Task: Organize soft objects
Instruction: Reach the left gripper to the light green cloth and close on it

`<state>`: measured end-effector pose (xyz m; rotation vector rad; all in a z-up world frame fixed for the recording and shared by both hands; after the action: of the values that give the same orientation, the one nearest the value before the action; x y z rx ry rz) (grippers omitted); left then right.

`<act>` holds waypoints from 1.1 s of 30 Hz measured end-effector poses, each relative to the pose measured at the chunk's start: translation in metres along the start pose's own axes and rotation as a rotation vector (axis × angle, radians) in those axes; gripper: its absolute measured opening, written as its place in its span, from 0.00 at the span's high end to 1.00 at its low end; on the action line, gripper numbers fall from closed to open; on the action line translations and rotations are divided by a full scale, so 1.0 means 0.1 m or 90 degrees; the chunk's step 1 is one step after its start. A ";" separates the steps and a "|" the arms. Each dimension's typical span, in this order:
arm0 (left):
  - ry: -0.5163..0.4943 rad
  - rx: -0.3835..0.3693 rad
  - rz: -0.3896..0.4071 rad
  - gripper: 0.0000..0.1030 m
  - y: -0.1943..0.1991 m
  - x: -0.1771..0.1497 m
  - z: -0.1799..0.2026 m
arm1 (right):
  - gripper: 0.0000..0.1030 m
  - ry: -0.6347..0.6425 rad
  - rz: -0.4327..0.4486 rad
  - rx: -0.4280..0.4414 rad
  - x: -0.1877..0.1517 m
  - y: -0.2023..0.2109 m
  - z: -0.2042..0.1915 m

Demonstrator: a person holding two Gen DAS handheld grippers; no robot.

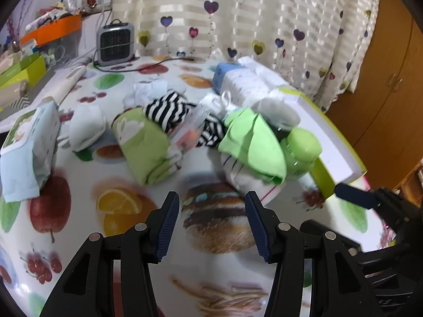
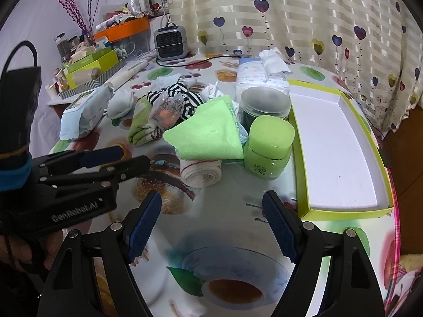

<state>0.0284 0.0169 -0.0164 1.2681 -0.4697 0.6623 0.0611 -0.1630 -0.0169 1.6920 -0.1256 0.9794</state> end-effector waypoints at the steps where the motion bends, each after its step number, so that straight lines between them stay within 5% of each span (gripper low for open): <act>1: 0.000 -0.005 0.002 0.50 0.01 0.02 0.00 | 0.23 -0.001 0.001 -0.001 0.01 0.00 0.01; 27: -0.080 -0.045 -0.040 0.50 -0.74 0.50 0.35 | 0.23 -0.052 -0.005 -0.007 -0.03 -0.10 0.40; 33: -0.076 -0.058 -0.025 0.79 -0.70 0.55 0.32 | 0.23 -0.053 -0.009 -0.007 -0.04 -0.12 0.42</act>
<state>0.1174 -0.0142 -0.0228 1.2325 -0.5654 0.5278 0.0874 -0.1954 -0.0295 1.7224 -0.1738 0.8963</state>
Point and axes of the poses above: each gripper's, at about its wrist camera, not at the fingertips, and y roughly against the way its jaws point, z to its right, x to its top, the point moved 2 cm from there along -y, roughly the way its jaws point, and after that the axes turned 4 degrees about -x, right-handed, at the moved point
